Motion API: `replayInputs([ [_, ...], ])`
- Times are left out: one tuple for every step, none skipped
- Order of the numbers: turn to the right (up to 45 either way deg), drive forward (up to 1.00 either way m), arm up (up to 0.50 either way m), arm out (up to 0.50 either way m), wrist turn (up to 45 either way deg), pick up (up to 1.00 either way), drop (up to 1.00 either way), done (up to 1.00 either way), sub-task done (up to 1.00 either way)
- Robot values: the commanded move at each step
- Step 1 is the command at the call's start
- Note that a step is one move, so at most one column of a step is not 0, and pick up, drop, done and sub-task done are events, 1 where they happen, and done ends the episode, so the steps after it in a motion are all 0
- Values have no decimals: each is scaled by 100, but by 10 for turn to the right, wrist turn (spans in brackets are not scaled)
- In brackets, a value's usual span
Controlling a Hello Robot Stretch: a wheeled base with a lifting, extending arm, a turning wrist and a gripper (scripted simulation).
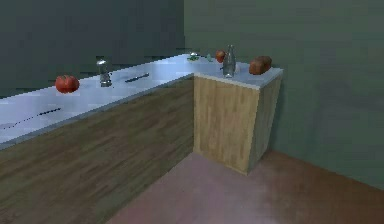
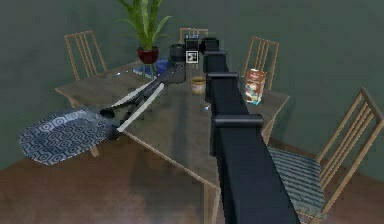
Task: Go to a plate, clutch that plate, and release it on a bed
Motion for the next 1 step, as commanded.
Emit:
replayInputs([
  [0, 0, 0, 0, -120, 0, 0, 0, 0],
])
